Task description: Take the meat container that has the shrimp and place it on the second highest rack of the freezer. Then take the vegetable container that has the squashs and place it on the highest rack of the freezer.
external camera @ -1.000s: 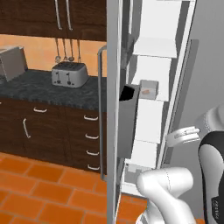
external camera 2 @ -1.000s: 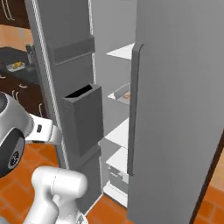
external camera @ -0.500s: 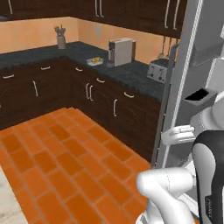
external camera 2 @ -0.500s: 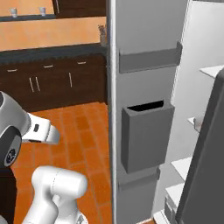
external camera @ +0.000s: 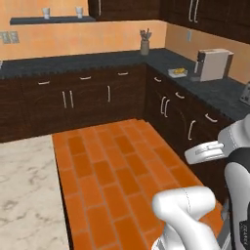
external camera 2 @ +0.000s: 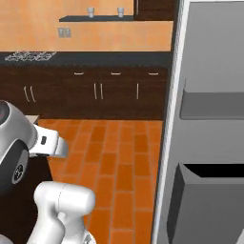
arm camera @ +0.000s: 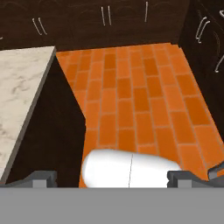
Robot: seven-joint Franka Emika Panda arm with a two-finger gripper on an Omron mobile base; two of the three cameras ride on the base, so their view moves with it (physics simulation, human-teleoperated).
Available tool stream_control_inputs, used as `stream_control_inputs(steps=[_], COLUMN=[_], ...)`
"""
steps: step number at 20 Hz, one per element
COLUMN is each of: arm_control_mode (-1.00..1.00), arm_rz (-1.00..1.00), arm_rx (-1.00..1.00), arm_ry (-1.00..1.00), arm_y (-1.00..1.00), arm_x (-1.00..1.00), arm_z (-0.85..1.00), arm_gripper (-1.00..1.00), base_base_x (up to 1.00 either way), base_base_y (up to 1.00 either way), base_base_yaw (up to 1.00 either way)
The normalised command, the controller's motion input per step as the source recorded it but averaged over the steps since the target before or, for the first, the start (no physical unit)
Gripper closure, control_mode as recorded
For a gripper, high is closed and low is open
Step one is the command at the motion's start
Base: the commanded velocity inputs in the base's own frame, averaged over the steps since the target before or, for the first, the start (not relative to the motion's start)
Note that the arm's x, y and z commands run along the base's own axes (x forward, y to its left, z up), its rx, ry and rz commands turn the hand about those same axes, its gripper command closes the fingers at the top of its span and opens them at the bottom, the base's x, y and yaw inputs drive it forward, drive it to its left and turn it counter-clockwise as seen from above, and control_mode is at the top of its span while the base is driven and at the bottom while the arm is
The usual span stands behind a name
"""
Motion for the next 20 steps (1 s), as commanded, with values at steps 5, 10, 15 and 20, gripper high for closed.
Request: stream_control_inputs(steps=[5, 10, 15, 20], arm_control_mode=[1.00, 1.00, 1.00, 1.00], arm_rz=[0.00, 0.00, 0.00, 0.00], arm_rx=[0.00, 0.00, 0.00, 0.00], arm_ry=[0.00, 0.00, 0.00, 0.00], arm_y=[0.00, 0.00, 0.00, 0.00], arm_x=[0.00, 0.00, 0.00, 0.00], arm_z=[0.00, 0.00, 0.00, 0.00], arm_gripper=[-1.00, -1.00, -1.00, -1.00], base_base_x=[1.00, 1.00, 1.00, 1.00], base_base_y=[0.12, 0.01, 0.00, 0.00], base_base_yaw=[0.00, -0.05, -0.05, -0.21])
